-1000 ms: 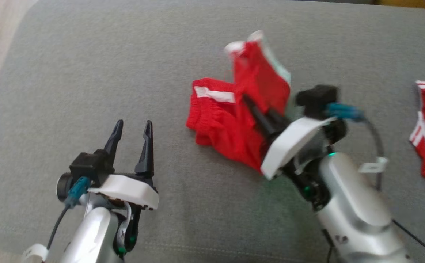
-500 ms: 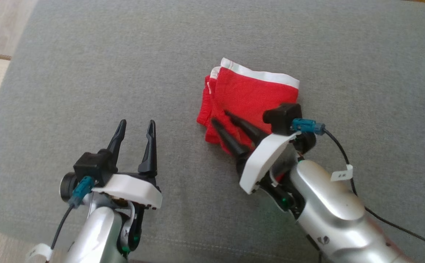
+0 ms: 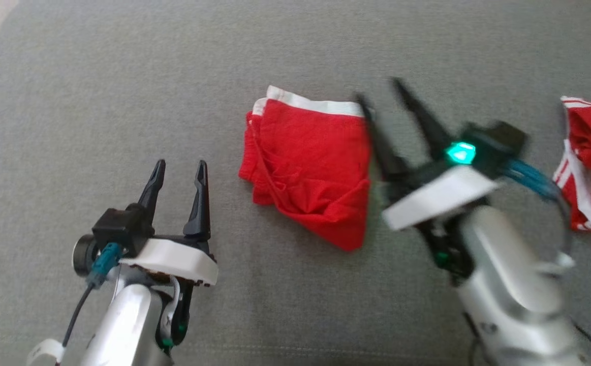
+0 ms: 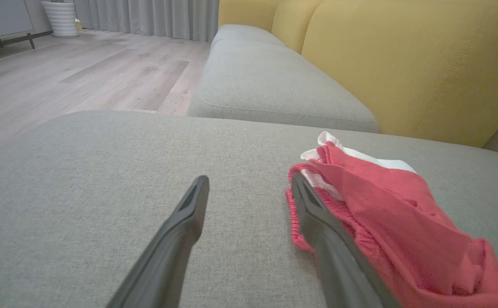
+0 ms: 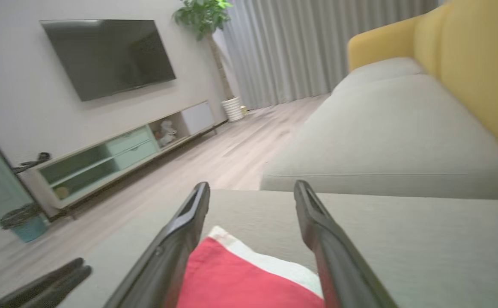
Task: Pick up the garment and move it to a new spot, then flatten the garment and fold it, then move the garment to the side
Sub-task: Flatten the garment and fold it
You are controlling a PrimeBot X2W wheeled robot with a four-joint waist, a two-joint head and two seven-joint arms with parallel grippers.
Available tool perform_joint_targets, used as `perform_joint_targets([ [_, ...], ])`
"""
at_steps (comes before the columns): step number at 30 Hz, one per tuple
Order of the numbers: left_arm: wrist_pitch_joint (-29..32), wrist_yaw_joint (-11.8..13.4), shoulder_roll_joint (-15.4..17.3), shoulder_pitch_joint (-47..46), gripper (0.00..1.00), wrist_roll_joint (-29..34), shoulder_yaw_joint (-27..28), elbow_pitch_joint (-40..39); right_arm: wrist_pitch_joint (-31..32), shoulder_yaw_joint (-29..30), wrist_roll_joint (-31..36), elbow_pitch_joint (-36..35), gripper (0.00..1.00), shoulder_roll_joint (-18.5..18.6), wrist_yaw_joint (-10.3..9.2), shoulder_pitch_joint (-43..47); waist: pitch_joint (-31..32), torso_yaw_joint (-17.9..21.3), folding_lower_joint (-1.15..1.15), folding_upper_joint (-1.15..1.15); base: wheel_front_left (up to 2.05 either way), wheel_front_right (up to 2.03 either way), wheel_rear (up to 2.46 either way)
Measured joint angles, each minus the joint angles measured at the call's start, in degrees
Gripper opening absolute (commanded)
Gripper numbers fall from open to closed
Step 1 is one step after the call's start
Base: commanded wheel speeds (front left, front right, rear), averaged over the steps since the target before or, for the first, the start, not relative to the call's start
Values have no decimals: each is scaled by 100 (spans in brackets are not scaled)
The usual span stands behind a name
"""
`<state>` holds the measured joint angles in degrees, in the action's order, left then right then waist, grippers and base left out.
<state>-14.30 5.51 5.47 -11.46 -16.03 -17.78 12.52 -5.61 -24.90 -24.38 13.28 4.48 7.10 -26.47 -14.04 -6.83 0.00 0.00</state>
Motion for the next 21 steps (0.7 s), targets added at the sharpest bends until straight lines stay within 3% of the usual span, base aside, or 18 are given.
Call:
perform_joint_targets([
  [3,0,0,7,0,100,47,4,-46,-1,511,254,-146,100,15,0,341,15,67,0,0,0,0,0],
  [5,0,0,45,1,100,84,14,-121,8,1250,683,-439,100,15,0,850,30,158,0,0,0,0,0],
  [9,0,2,127,4,100,84,24,-134,113,1917,1118,-900,100,5,0,1384,64,268,0,0,0,0,0],
  [14,1,1,169,27,100,85,9,-143,309,2376,1357,-1421,100,-21,0,2000,153,366,0,0,0,0,0],
  [21,18,12,221,91,100,85,2,-203,514,2506,1613,-1864,100,-86,0,2408,237,413,0,0,0,0,0],
])
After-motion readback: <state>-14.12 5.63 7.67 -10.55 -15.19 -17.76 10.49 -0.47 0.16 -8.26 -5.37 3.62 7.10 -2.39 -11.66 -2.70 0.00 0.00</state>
